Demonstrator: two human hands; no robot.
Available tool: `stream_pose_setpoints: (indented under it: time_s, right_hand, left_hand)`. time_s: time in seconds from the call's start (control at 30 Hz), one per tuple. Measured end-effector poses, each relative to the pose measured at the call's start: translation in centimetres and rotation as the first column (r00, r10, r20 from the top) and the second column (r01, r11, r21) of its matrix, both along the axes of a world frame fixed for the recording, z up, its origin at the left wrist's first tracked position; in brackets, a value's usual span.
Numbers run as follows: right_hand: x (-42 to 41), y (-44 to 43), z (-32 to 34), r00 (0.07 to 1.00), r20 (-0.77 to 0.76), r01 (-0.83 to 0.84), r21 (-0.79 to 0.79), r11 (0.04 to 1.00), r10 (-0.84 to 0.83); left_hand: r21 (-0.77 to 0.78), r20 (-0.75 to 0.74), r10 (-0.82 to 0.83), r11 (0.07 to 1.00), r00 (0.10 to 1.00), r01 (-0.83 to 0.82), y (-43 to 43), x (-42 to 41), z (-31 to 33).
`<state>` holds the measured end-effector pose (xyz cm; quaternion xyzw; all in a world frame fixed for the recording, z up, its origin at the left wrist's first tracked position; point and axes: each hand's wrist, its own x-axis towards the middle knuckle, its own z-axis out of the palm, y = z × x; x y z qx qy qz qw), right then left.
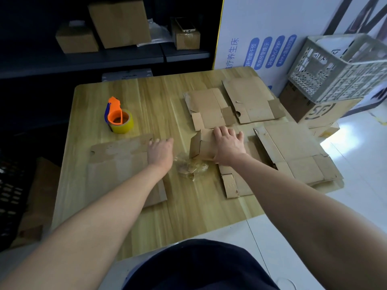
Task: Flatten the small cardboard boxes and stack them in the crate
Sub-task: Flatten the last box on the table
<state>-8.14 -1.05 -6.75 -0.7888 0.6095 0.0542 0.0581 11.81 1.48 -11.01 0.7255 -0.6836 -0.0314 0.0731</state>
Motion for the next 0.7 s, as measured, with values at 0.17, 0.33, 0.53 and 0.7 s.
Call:
stream_pose_setpoints:
  time_s: [0.17,0.33,0.53,0.7]
  right_hand:
    - [-0.4,-0.3,0.5,0.998,0.031,0.05,-0.019,0.999,-0.049]
    - [-2.0,-0.8,1.3,0.986,0.099,0.141,-0.104,0.985,-0.13]
    - [-3.8,-1.3,2.1,0.957,0.151,0.265,-0.129,0.955,-0.246]
    - [-6.0,0.1,1.1,0.935,0.211,0.275,0.071,0.959,-0.284]
  left_hand:
    - [0.073,-0.233,-0.149,0.983,0.961,0.17,-1.1,-0.3,0.5]
    - [-0.168,-0.272,-0.146,0.98,0.951,0.102,-1.9,-3.0,2.1]
    - [0.1,-0.836,-0.05,0.965,0.546,0.241,-3.2,-7.1,4.8]
    - [0.222,-0.827,0.047,0.942,0.561,0.25,-3.3,-9.9,3.5]
